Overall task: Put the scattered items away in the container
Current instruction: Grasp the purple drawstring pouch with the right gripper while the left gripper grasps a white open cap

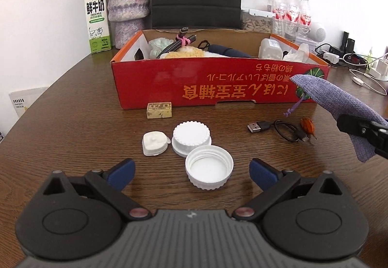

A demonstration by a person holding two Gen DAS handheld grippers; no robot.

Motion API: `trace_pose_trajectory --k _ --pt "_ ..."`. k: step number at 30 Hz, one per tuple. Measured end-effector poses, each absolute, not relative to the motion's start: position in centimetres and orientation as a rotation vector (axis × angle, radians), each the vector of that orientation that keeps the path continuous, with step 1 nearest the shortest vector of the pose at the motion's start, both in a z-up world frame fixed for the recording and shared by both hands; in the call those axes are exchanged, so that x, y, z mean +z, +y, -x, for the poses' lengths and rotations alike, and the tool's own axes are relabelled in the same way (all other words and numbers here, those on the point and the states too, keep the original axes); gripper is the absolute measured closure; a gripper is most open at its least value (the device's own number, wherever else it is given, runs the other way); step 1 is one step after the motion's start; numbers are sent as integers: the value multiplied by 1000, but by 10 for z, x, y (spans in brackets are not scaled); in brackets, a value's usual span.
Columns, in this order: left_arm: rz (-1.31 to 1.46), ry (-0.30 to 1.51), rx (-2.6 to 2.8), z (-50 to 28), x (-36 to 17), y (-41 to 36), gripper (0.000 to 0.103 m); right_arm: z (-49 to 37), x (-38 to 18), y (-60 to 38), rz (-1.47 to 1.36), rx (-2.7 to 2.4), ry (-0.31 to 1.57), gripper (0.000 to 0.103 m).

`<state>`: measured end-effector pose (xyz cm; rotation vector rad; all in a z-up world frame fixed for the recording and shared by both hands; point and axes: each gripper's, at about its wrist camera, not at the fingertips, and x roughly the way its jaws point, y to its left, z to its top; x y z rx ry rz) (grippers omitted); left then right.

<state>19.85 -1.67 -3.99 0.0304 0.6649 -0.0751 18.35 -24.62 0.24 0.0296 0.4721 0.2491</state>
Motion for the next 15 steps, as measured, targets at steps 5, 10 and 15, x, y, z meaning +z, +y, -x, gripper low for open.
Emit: trace_pose_trajectory --k 5,10,15 --pt "-38 666 -82 -198 -40 -21 26 -180 2 -242 -13 255 462 93" --pt "-40 650 -107 -193 -36 -26 62 -180 3 -242 -15 253 463 93" --pt "-19 640 -117 -190 -35 -25 62 -180 3 -242 -14 256 459 93"
